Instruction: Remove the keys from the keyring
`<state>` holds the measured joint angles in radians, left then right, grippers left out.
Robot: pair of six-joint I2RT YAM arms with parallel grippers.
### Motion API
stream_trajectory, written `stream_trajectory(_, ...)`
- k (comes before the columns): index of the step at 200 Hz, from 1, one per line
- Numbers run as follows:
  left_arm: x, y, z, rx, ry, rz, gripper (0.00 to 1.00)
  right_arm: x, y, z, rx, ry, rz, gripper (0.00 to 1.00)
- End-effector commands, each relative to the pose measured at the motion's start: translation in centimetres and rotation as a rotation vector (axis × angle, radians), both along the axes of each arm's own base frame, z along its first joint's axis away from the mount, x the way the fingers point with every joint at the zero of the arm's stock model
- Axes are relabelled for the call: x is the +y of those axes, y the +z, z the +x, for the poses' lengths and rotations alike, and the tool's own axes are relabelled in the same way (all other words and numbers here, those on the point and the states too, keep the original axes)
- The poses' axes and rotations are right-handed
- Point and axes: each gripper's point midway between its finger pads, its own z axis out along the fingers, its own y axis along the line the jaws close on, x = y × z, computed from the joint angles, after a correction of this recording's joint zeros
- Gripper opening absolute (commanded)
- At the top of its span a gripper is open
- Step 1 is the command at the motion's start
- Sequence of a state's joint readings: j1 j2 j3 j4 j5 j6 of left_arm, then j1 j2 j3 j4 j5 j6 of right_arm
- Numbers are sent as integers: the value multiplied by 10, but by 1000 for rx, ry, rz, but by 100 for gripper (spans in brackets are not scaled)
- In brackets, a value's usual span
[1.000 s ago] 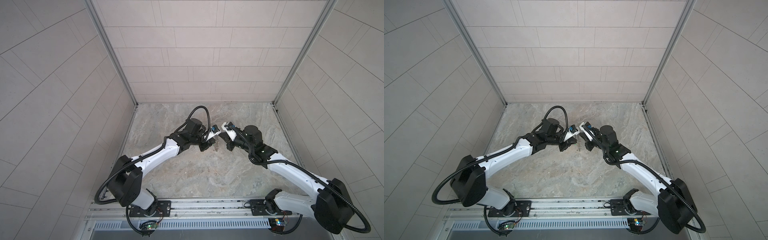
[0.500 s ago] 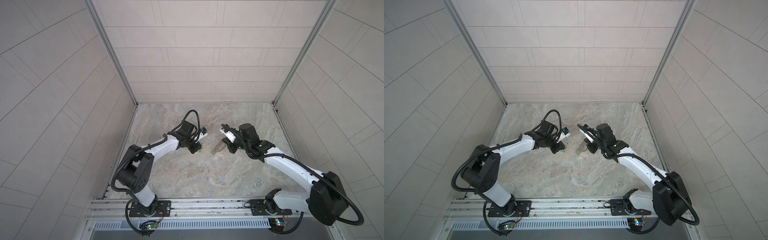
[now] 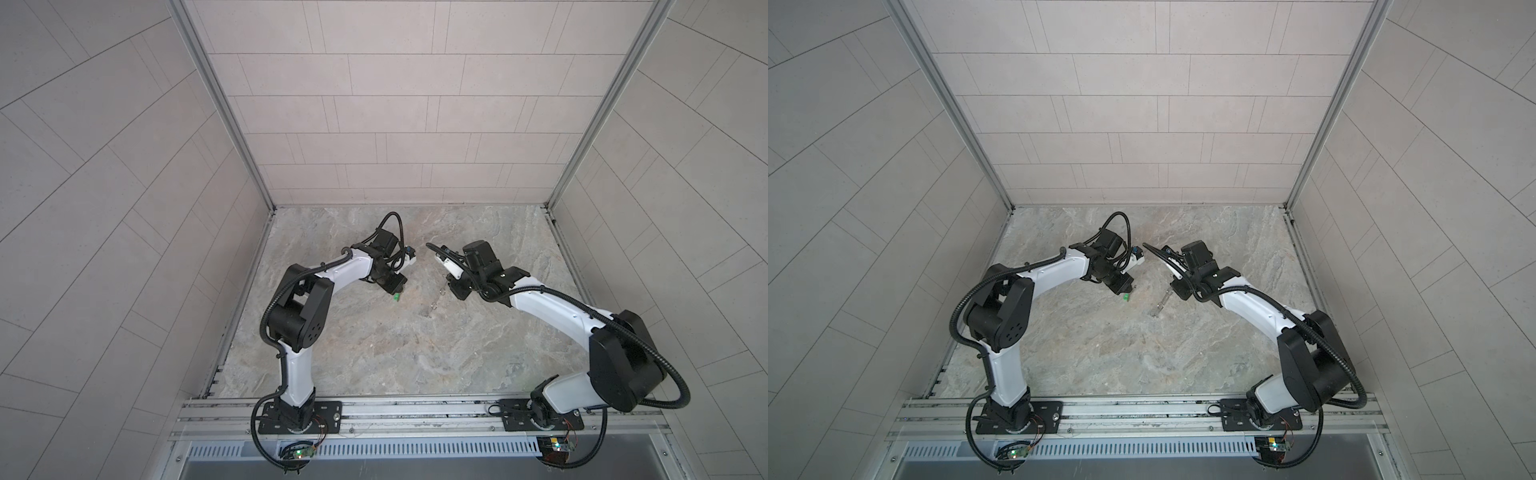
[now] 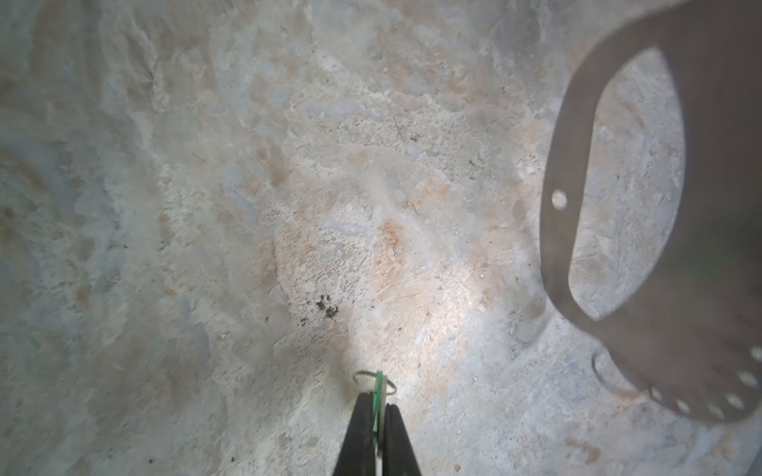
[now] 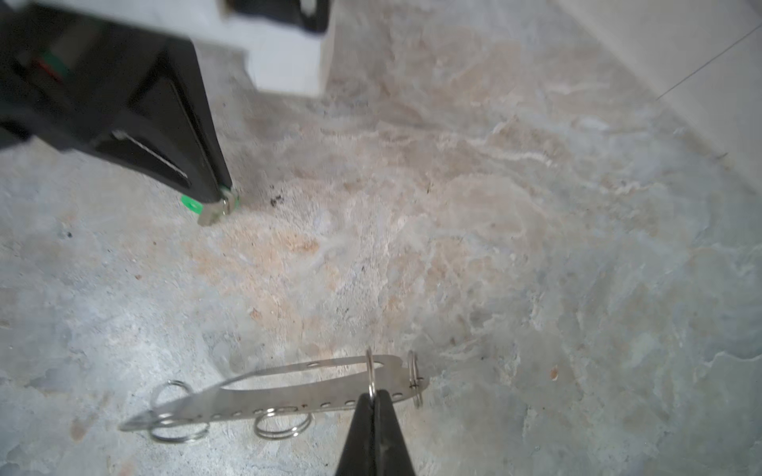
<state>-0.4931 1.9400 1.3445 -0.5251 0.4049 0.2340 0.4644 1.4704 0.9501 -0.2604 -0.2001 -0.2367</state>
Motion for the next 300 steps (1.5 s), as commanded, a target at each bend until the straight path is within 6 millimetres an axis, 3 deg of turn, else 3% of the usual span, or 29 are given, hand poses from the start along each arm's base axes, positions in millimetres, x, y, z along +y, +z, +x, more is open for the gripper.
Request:
stream_trajectory(1,14,-22,-2,87,66,93,1,-18,-24,-13,77,-15,-97,0)
stream_trajectory(31,18,-31,0,116,113,119,5,-29,-37,-16,108,21,-142,0)
stream_trajectory(82,20,-25,6,84,172,108,30,-42,-48,-24,127,74,-202,7)
stream_trajectory(114,23,-3,14,14,223,66,50,-54,-46,-27,113,46,-198,25)
stream_trajectory(142,31,35,25,-99,280,-8,64,-73,-43,-20,112,-31,-207,35)
stream_trajectory(151,36,50,27,-152,300,-35,69,-78,-37,-16,96,-59,-194,56)
stream_trajectory(156,39,61,28,-191,311,-49,71,-79,-33,-14,78,-71,-184,90)
stream_trajectory(160,41,68,28,-220,321,-60,75,-81,-29,-12,66,-84,-176,99)
stream_trajectory(163,45,74,28,-245,332,-68,84,-83,-26,-11,57,-93,-170,100)
stream_trajectory(174,58,96,29,-340,376,-86,99,-89,-12,-3,2,-146,-139,100)
stream_trajectory(203,124,133,26,-636,594,-20,100,-138,7,19,-106,-426,-26,100)
stream_trajectory(215,160,138,19,-737,702,-1,100,-165,7,22,-173,-554,14,100)
stream_trajectory(225,193,135,13,-815,807,20,100,-182,10,25,-256,-636,66,100)
stream_trajectory(232,215,135,9,-877,882,30,100,-193,2,19,-283,-681,87,100)
stream_trajectory(249,249,122,-5,-948,977,112,100,-198,4,18,-402,-685,123,100)
stream_trajectory(263,266,103,-12,-955,1022,157,100,-200,2,17,-481,-702,166,100)
stream_trajectory(277,279,93,-13,-993,1098,96,100,-205,-1,21,-494,-746,199,100)
stream_trajectory(282,284,81,-17,-989,1116,93,100,-205,-4,23,-470,-754,202,100)
stream_trajectory(300,286,77,-8,-1053,1136,15,100,-200,-21,30,-471,-729,215,100)
